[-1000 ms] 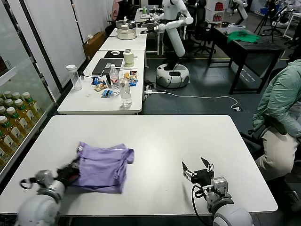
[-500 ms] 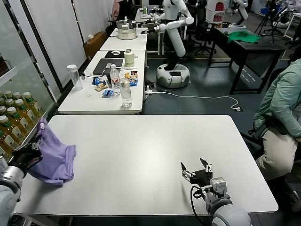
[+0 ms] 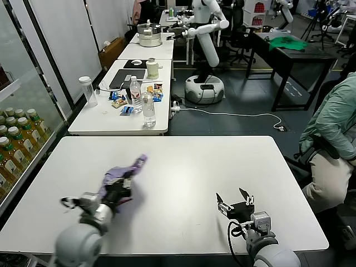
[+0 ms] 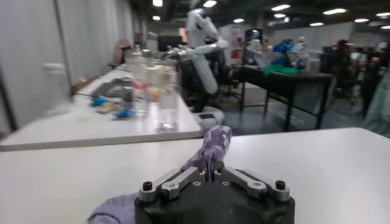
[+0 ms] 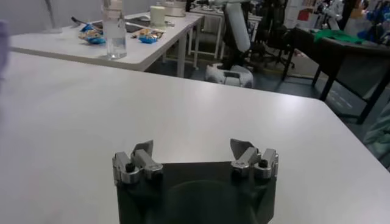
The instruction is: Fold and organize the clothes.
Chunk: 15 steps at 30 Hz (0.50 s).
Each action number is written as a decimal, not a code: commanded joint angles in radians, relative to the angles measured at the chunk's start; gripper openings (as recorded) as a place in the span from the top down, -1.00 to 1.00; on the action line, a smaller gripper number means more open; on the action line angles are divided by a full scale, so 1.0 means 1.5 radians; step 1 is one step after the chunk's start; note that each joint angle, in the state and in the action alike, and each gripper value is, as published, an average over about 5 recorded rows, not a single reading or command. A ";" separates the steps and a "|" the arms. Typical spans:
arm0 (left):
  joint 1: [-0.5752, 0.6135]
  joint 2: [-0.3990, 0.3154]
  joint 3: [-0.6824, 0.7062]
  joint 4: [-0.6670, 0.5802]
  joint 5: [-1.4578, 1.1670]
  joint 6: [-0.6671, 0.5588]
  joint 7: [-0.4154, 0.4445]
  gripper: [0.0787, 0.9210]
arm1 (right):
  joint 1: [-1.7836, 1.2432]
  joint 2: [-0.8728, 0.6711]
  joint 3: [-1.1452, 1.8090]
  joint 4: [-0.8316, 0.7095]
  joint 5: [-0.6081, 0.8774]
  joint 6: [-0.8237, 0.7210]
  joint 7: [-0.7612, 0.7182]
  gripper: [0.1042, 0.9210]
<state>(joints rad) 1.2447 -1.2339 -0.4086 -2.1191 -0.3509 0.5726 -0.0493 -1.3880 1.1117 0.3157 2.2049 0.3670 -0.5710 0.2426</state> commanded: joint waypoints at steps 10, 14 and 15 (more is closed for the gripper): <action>-0.082 0.048 -0.104 0.021 0.125 -0.105 -0.018 0.09 | 0.036 0.007 -0.006 -0.020 0.003 0.000 -0.005 -0.76; -0.035 0.101 -0.232 0.099 0.118 -0.164 0.013 -0.18 | 0.108 0.044 -0.063 -0.062 0.025 -0.002 -0.008 -0.76; -0.022 0.105 -0.247 0.109 0.116 -0.172 0.015 -0.26 | 0.128 0.059 -0.087 -0.075 0.035 -0.003 -0.006 -0.76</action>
<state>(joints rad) 1.1420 -1.2368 -0.4064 -2.0963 -0.2062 0.4852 -0.0663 -1.3422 1.1301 0.3007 2.1747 0.3792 -0.5728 0.2346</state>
